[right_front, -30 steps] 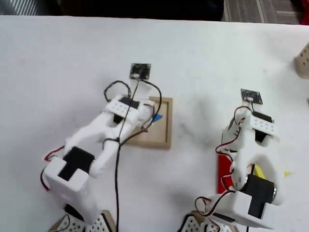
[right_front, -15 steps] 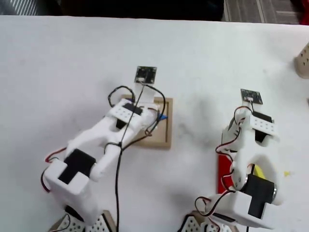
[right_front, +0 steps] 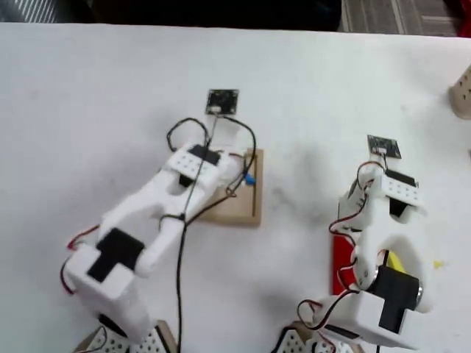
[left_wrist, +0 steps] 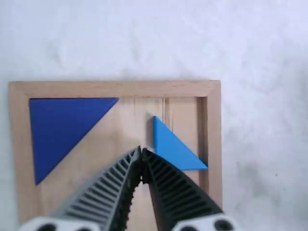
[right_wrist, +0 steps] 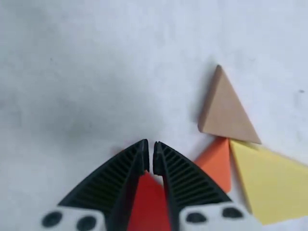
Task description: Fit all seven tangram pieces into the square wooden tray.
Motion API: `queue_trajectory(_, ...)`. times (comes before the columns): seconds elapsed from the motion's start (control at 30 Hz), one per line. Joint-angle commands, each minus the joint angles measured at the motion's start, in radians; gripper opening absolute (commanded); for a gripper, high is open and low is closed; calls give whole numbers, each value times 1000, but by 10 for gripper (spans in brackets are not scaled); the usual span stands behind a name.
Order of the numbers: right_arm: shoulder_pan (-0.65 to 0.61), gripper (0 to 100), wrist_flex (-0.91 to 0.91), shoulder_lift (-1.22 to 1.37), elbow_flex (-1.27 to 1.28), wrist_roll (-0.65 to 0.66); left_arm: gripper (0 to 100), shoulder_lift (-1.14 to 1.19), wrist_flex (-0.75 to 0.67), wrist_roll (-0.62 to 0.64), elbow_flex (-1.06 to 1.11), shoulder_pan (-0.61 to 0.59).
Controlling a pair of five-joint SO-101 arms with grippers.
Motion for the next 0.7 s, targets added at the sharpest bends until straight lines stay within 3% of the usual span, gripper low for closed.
queue_trajectory(0.0,-13,24,-13,-39,-3,34,23,-186,9,6,80,58)
queue_trajectory(0.13,-13,24,-13,-39,-3,38,23,-217,-14,-84,146,143)
queue_trajectory(0.27,-13,24,-13,-39,-3,38,23,-136,-112,-86,176,189)
queue_trajectory(0.67,-13,23,-13,-39,-3,43,23,130,-133,-35,-92,84)
